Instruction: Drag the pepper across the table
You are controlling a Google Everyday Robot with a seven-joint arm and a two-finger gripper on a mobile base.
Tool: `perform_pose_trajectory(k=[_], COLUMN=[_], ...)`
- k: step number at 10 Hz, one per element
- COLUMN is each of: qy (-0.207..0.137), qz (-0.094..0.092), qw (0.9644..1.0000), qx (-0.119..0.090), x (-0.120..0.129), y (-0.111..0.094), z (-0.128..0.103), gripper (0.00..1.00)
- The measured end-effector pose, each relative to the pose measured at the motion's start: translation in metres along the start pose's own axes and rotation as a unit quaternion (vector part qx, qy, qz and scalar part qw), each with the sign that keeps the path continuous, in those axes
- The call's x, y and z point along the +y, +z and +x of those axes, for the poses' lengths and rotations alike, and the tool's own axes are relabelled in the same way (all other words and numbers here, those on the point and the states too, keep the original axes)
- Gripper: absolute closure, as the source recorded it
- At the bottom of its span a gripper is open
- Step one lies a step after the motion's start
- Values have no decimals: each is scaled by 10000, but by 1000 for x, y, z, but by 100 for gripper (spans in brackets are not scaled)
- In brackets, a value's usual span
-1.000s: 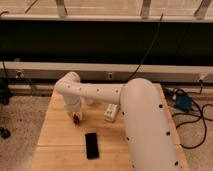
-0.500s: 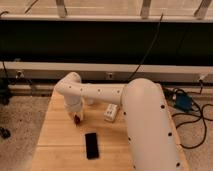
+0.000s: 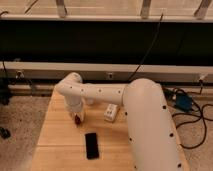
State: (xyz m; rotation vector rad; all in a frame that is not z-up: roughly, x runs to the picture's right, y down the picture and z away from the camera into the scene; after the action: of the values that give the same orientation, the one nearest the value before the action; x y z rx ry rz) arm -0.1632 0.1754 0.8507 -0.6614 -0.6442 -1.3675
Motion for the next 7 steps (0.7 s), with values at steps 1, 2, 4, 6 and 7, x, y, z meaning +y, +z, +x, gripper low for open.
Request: perform_pose_trajectory(k=[1,2,4,6,7], qy=[5,15,30,49,53], qz=[0,-4,-4,2,4], qw=[10000,10000,10000,10000,10000], qx=[0,-4,-7,-4,-5], x=[1,2,4,6,6], y=[0,0,0,1,1], z=[0,-1,-2,-2,-2], gripper=[100,100,100,100,100])
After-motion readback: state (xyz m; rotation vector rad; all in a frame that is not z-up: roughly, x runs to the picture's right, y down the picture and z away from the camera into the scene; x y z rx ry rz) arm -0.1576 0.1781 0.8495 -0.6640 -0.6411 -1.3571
